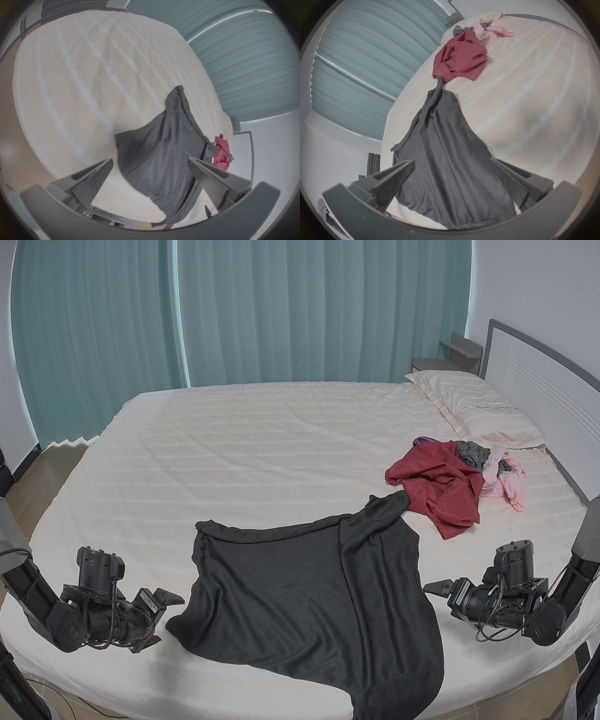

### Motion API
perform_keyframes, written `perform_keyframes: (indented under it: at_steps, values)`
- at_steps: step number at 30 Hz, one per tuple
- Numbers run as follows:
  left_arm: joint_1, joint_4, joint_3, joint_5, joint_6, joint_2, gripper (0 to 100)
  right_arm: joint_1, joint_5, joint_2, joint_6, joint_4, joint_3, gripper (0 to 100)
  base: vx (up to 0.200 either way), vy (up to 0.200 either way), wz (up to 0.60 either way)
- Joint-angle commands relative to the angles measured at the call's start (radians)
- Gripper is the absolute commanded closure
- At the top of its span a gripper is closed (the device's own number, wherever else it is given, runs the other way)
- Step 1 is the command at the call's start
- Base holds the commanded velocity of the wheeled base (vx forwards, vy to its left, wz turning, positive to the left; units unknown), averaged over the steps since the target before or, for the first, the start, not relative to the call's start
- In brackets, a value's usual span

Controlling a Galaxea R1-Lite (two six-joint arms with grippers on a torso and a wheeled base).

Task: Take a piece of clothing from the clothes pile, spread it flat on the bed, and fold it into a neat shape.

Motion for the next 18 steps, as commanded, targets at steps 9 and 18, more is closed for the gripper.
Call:
perform_keyframes:
  at_steps: [9,18]
  values:
    - [-0.009,-0.003,-0.004,0.006,0.003,0.121,0,0.001,0.001,0.042,-0.013,-0.007,0.028,0,0.0,0.0,0.0]
    - [-0.051,-0.061,-0.107,0.141,0.011,0.252,0,0.002,-0.007,0.047,-0.031,-0.007,0.036,0,0.0,0.0,0.0]
